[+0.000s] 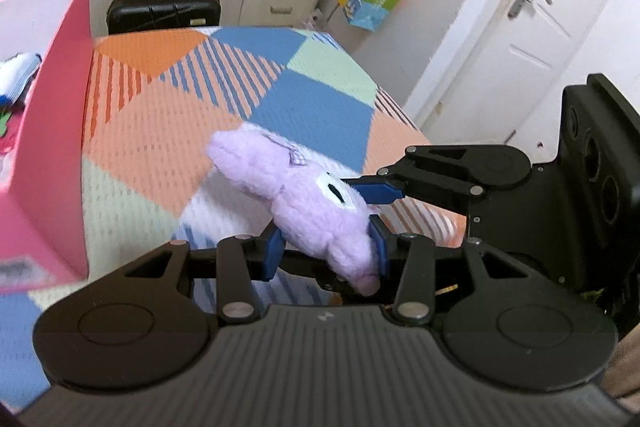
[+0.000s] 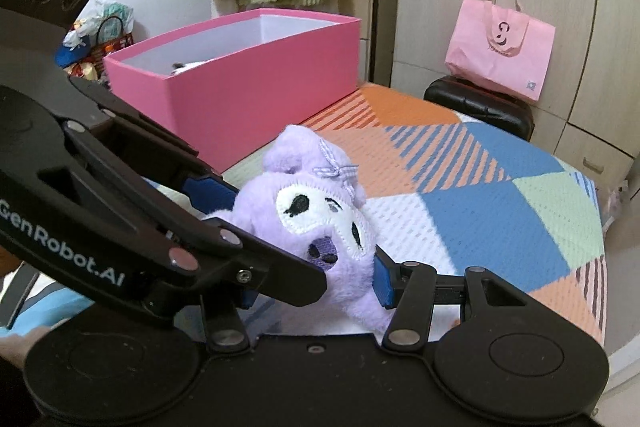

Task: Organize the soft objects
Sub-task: 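Carry the purple plush over the pink box with the left tool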

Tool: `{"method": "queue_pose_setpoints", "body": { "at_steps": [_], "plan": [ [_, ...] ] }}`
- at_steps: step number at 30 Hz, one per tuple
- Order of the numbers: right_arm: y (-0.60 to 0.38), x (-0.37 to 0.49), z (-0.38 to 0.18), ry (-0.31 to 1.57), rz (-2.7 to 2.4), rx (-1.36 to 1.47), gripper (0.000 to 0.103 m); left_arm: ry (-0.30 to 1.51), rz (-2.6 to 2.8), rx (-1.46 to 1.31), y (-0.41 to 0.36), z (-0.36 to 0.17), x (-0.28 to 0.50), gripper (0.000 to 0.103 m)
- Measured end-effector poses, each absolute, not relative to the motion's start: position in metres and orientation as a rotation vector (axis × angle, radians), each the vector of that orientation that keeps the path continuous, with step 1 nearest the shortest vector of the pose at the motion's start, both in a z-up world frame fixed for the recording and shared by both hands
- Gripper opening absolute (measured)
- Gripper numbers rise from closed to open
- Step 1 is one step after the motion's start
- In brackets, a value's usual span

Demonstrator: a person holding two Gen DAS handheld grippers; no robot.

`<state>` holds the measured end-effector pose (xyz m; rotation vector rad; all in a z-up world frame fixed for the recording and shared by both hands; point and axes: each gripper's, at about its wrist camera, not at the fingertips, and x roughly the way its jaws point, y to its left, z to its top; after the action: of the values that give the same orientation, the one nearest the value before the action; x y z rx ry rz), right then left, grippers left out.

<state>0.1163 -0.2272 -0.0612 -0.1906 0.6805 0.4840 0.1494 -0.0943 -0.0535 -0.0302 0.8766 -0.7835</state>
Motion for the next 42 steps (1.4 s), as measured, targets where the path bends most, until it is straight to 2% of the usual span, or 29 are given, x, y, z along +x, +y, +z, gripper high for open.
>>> {"method": "queue_pose_setpoints", "body": {
  "at_steps": [20,31,42],
  "plan": [
    [-0.14,0.054,-0.025,0.668,0.691,-0.322,0.059,0.984,-0.739,-0.052,-0.007,-0.02,0.086,0.044],
    [-0.084,0.075,0.02,0.542,0.762,-0.336,0.06,0.857,-0.642,-0.018,0.048,0.029,0.086,0.043],
    [-0.067,0.146,0.038,0.439,0.687,-0.286,0.06,0.718,-0.64,0.011,0.071,0.052,0.158,0.043]
  ]
}}
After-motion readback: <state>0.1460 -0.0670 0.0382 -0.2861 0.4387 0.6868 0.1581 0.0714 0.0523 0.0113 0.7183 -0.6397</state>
